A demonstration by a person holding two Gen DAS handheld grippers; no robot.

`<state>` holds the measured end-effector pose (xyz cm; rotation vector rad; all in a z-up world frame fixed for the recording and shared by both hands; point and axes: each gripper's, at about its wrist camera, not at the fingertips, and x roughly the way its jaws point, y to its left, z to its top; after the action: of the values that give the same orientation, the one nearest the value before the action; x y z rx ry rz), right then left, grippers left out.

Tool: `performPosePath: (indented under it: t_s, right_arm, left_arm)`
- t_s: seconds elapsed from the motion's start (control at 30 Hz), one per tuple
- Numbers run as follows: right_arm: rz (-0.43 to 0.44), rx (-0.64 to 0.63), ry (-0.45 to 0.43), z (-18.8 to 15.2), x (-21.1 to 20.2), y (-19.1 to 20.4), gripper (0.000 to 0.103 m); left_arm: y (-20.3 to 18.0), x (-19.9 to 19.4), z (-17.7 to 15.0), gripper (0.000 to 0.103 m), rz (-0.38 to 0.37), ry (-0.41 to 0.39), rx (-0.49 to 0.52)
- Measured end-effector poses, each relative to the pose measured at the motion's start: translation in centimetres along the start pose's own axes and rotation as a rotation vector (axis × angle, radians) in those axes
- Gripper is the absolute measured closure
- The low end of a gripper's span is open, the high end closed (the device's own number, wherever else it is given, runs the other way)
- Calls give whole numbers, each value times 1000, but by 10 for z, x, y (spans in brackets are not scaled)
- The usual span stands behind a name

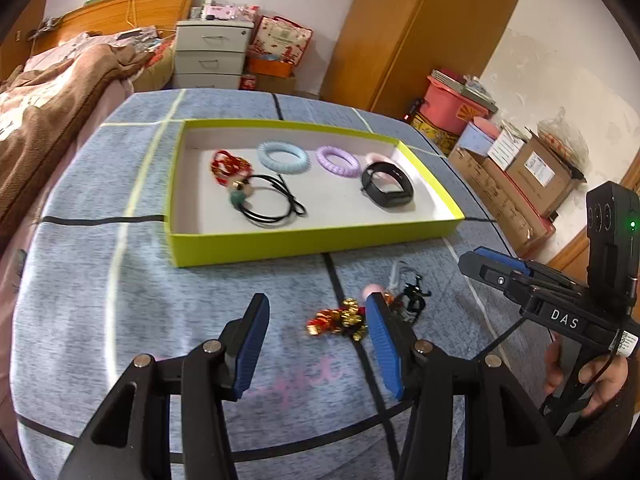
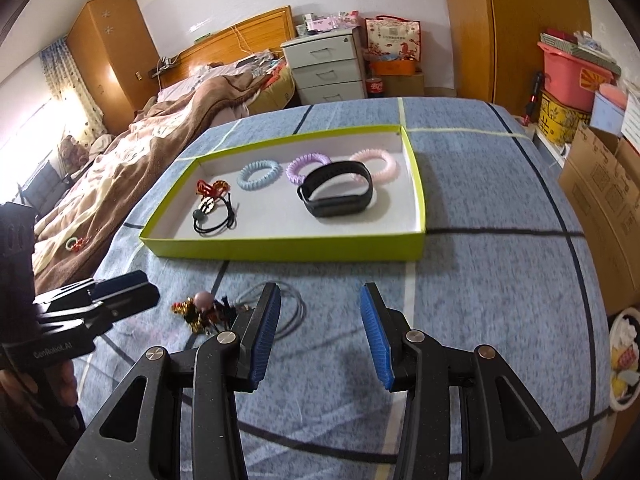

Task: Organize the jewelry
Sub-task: 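Withdraw both open tools from the box toward the remaining jewelry, then lower the left tool onto the red tassel charm while the right tool approaches the bear keychain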

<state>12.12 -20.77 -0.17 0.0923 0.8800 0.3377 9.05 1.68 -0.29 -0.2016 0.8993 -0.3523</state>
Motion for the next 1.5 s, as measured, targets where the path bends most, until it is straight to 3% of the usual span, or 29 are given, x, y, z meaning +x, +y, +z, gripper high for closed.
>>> performPosePath:
  t_s: [0.1, 0.4, 0.57, 0.73, 0.87, 1.17, 1.33, 1.5]
  right_arm:
    - [6, 5, -2, -1, -1, -2, 60]
    - [21, -4, 9, -6, 3, -1, 60]
    - [35, -16, 25, -8, 6, 2, 60]
    - [39, -25, 39, -8, 10, 6, 60]
    - [40, -24, 38, -7, 10, 8, 60]
    - [54, -48, 39, -6, 11, 16, 60]
    - [67, -60, 49, -6, 16, 23, 60]
    - [77, -72, 54, -6, 20, 29, 60]
  left_arm:
    - [-6, 5, -3, 51, -32, 15, 7]
    - [-8, 22, -8, 51, 26, 58, 12]
    - [-7, 24, -5, 51, 37, 43, 24]
    - [-9, 23, -6, 68, 28, 47, 42]
    - [-9, 24, -6, 75, 34, 49, 54]
    - [7, 16, -9, 78, 47, 28, 4]
    - [19, 9, -12, 78, 8, 27, -49]
    - [24, 0, -15, 78, 31, 7, -58]
